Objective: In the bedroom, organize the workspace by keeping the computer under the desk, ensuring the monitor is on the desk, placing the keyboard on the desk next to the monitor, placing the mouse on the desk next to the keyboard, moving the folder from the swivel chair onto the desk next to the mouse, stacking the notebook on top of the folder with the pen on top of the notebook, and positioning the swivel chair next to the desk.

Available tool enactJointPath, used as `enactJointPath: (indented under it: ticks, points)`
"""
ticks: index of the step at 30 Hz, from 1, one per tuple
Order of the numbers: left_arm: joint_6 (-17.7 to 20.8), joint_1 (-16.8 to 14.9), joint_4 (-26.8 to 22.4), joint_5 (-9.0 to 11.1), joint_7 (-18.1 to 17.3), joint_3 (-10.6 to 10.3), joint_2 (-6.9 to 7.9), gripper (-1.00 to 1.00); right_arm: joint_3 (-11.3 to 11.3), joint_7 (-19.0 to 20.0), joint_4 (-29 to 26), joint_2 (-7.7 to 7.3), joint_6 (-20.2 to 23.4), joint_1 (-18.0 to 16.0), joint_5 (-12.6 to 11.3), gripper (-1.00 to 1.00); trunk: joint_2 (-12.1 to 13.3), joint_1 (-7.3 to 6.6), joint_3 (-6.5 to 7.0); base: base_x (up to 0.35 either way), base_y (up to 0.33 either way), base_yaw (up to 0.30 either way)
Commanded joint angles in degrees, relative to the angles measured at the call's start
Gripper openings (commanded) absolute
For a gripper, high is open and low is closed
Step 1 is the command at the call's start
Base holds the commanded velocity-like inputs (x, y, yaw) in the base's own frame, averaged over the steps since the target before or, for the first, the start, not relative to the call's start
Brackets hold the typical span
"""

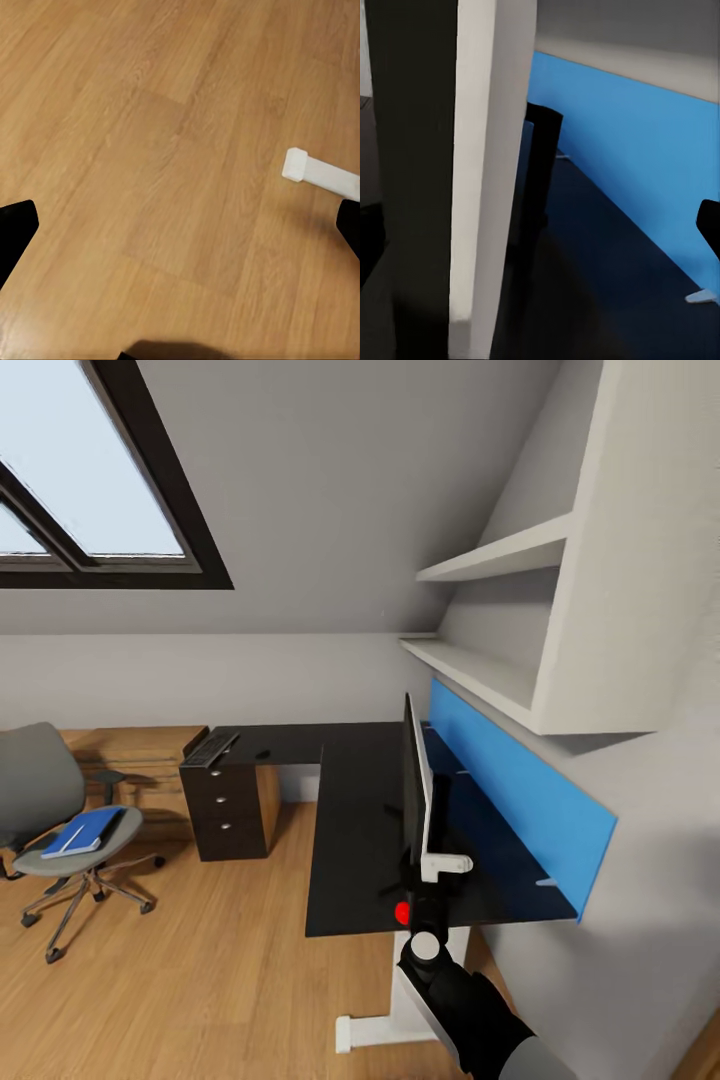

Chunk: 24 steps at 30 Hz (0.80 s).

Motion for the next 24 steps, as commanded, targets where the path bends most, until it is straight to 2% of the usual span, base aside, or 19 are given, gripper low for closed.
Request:
enactJointPath:
  ticks: [1, 9, 24]
  points:
    - [-0.1, 0.0, 0.1, 0.4, -0.4, 0.1, 0.0, 1.0, 0.2, -0.2, 0.2, -0.01, -0.5, -0.1, -0.6, 1.0, 0.0, 0.01, -0.02, -0.052, -0.029, 0.0]
    - [-0.1, 0.0, 0.1, 0.4, -0.4, 0.1, 0.0, 1.0, 0.3, -0.2, 1.7, 0.12, -0.5, -0.1, -0.3, 1.0, 0.0, 0.01, -0.02, -0.131, -0.081, 0.0]
    - [-0.1, 0.0, 0.1, 0.4, -0.4, 0.1, 0.0, 1.0, 0.3, -0.2, 1.9, 0.14, -0.5, -0.1, -0.3, 1.0, 0.0, 0.01, -0.02, -0.012, -0.007, 0.0]
